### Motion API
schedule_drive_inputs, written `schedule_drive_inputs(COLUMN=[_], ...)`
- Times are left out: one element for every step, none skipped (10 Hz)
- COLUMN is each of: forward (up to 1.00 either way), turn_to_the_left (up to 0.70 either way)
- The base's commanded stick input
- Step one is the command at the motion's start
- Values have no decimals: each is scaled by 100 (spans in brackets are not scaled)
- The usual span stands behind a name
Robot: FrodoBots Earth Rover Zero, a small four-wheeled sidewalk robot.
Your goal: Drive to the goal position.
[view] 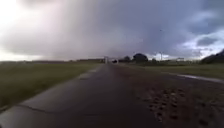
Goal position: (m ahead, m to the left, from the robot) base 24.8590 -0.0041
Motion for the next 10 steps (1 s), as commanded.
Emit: schedule_drive_inputs(forward=[70, 70, 70, 70, 70, 70, 70, 70, 70, 70], turn_to_the_left=[0, 0, 0, 0, 0, 0, 0, 0, 0, 0])
